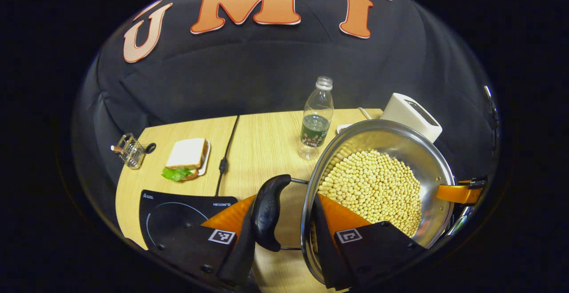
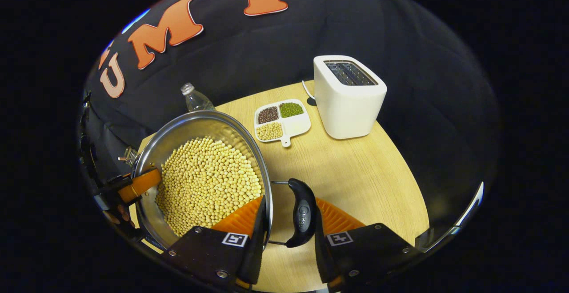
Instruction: First push the handle of the pot to place it horizontally, then grasp the pot with both hands and set it on the induction cooktop.
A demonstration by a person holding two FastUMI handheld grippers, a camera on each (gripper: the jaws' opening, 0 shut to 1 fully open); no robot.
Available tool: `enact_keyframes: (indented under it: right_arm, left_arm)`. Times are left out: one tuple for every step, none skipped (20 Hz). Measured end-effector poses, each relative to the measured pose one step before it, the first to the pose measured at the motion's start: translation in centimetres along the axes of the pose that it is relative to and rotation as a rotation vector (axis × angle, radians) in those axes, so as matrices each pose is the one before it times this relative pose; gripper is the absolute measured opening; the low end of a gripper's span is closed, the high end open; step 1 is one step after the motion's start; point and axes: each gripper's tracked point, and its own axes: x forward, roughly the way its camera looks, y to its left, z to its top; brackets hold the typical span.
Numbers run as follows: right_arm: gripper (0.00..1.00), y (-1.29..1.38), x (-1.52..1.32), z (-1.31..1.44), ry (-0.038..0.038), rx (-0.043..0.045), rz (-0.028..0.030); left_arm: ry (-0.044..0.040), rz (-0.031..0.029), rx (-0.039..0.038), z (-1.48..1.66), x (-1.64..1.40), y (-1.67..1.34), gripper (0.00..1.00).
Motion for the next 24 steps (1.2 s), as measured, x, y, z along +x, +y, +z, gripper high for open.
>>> enact_keyframes:
  right_arm:
    - [0.5,-0.025,0.112,0.063,-0.01941,-0.00769,0.0028]
    - [0.5,0.067,0.318,-0.05,-0.01872,-0.0005,0.00132]
    - [0.5,0.279,0.496,-0.04,-0.01714,-0.00357,0.00448]
    - [0.5,0.226,0.352,-0.005,-0.01882,-0.00884,0.00512]
    - [0.5,0.413,0.758,-0.028,-0.01242,-0.00839,0.00762]
    - [0.5,0.174,0.596,-0.216,-0.00435,-0.00629,0.01013]
    - [0.5,0.213,0.592,0.025,-0.00689,-0.0056,0.01022]
    - [0.5,0.173,0.368,-0.035,-0.00116,-0.01146,0.01043]
    - [0.5,0.303,0.393,0.271,-0.00718,-0.01185,0.00989]
    - [0.5,0.196,0.674,0.171,-0.00178,-0.01384,0.01048]
    - [0.5,0.198,0.627,0.439,-0.00696,-0.01376,0.01132]
    - [0.5,-0.06,0.288,0.151,-0.00009,-0.01374,0.01237]
    - [0.5,0.346,0.534,0.167,-0.00568,-0.01131,0.01336]
    - [0.5,-0.038,0.626,-0.091,-0.00251,-0.01432,0.01404]
    - [0.5,0.011,0.614,0.06,0.00132,-0.01094,0.01454]
    - [0.5,-0.075,0.557,0.026,0.00395,-0.00822,0.01598]
    - [0.5,0.137,0.865,0.037,0.00519,-0.00962,0.01547]
    - [0.5,-0.094,0.562,-0.005,0.00691,-0.01124,0.01368]
    - [0.5,-0.007,0.559,0.19,0.00756,-0.01126,0.01378]
    - [0.5,-0.159,0.232,0.32,0.00588,-0.01018,0.0117]
    - [0.5,-0.062,0.503,0.317,0.00494,-0.01183,0.01344]
    - [0.5,-0.281,0.129,0.125,0.00752,-0.00742,0.0114]
    - [0.5,-0.041,0.109,0.279,0.0066,-0.00388,0.0123]
    - [0.5,-0.205,0.211,0.385,0.00755,-0.00461,0.00979]
  left_arm:
    - [-0.0126,0.00538,-0.00315,0.611,-0.727,0.407,0.66]
    - [-0.00976,0.00234,-0.00863,0.54,-0.653,0.493,0.68]
    - [-0.0101,0.00434,-0.0125,0.404,-0.784,0.557,0.68]
    - [-0.00947,0.00584,-0.00794,0.536,-0.644,0.611,0.66]
    - [-0.01026,0.00976,-0.00418,0.533,-0.735,0.889,0.66]
    - [-0.00781,0.01121,-0.00437,0.452,-0.462,1.006,0.68]
    - [-0.00786,0.0118,-0.00543,0.396,-0.346,1.042,0.66]
    - [-0.00275,0.01287,-0.00878,0.045,0.058,1.371,0.68]
    - [-0.00344,0.01361,-0.01026,-0.007,-0.179,1.244,0.68]
    - [-0.00308,0.01404,-0.01097,-0.068,-0.326,1.317,0.68]
    - [-0.00493,0.01439,-0.00886,0.083,-0.339,1.309,0.67]
    - [-0.00457,0.01438,-0.01334,0.203,-0.351,1.323,0.67]
    - [-0.00213,0.01531,-0.0114,0.117,-0.253,1.292,0.68]
    - [-0.00413,0.01665,-0.01173,0.07,-0.527,1.37,0.67]
    - [-0.00057,0.0178,-0.01087,0.292,-0.834,1.208,0.68]
    - [-0.00158,0.01675,-0.00738,0.133,-1.177,0.934,0.67]
    - [0.00193,0.0153,-0.0078,0.015,-0.73,0.976,0.68]
    - [0.00345,0.01453,-0.00779,0.359,-1.226,0.242,0.67]
    - [0.00738,0.0154,-0.00906,0.267,-1.065,0.214,0.68]
    - [0.0012,0.01405,-0.00804,0.215,-0.449,0.25,0.68]
    - [0.00655,0.0155,-0.00878,0.062,-0.719,0.363,0.68]
    - [0.00066,0.01207,-0.00684,0.162,-0.639,0.316,0.68]
    - [0.00623,0.01369,-0.0057,0.177,-0.63,0.265,0.68]
    - [-0.00108,0.00989,-0.00427,0.252,-0.345,0.167,0.68]
